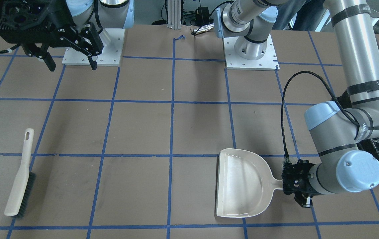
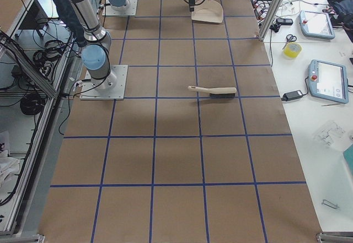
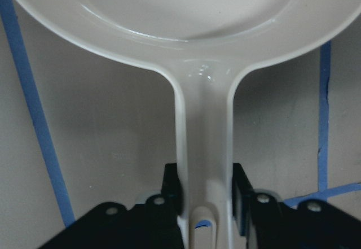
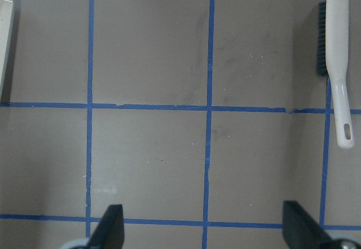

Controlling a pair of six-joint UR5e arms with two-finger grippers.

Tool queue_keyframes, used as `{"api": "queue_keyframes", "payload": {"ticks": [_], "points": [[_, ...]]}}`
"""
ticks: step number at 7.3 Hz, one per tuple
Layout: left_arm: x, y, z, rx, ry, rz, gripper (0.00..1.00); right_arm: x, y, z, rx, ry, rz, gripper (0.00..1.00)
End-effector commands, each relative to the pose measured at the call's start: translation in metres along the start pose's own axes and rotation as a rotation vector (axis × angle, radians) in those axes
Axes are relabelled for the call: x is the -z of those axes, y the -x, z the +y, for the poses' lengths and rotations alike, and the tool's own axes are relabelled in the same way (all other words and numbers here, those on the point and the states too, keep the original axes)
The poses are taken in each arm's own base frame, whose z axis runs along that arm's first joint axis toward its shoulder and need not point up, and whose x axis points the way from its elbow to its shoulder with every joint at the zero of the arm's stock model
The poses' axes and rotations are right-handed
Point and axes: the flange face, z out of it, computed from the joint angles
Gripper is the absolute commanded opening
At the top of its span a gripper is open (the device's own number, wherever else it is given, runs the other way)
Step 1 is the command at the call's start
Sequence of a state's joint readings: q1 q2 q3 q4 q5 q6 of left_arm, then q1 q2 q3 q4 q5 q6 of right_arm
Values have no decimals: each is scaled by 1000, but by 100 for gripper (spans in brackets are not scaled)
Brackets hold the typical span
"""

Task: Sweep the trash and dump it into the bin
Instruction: 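Bring the empty dustpan back and set it on the table with the left gripper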

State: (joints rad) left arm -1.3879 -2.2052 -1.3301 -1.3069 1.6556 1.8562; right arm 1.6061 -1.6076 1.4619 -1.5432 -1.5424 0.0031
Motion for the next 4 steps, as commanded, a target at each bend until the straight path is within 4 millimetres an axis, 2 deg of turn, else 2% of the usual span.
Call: {"api": "queue_keyframes", "payload": {"ticks": [1,2,4], "points": [[10,2,-3,106,-22,-41,75,0,0,0,0,0,1,100],[11,6,-4,145,-37,-54,77,0,0,0,0,0,1,100],[35,2,-7,220,-36,-89,77,0,0,0,0,0,-1,100]]}}
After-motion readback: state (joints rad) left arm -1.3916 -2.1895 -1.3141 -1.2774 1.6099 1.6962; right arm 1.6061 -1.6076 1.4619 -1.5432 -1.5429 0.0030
